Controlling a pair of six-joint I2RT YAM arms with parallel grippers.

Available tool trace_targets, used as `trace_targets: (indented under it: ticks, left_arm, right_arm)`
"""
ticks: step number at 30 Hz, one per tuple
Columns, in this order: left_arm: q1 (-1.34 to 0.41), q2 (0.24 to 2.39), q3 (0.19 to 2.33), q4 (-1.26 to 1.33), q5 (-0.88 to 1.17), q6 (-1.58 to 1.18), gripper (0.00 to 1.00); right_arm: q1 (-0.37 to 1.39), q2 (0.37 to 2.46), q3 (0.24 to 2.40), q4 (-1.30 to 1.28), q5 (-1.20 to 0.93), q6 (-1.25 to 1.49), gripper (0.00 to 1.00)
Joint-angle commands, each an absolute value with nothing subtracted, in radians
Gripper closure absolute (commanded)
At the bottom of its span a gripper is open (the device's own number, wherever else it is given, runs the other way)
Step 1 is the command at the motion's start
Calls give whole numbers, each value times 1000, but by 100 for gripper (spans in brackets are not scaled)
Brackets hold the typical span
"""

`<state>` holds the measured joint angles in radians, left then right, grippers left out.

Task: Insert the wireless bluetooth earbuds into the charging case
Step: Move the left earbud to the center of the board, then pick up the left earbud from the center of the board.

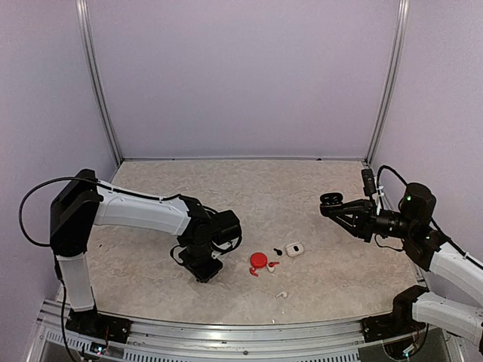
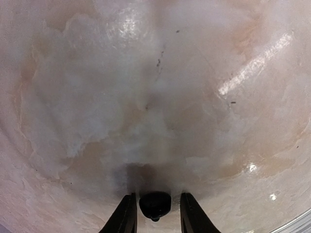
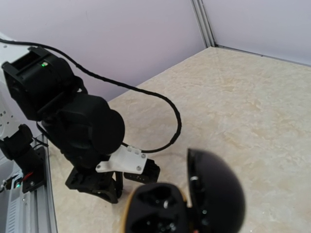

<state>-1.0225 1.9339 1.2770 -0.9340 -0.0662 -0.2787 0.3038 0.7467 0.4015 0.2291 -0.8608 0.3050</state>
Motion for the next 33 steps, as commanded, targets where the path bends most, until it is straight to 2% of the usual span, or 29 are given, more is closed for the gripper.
trace_targets:
  ticks: [1,28,33]
  left_arm:
    - [-1028,1989,1302,-963,-104,-255,67]
    - [-997,1954,1308,-922,-112,-235,68]
    - [-998,1954,1291,-917,-87,-235,71]
  right_arm:
    - [291,745,408,239,-879,302,100]
    - [291,742,407,232,-874,301,100]
    - [291,743,408,230,-874,300,100]
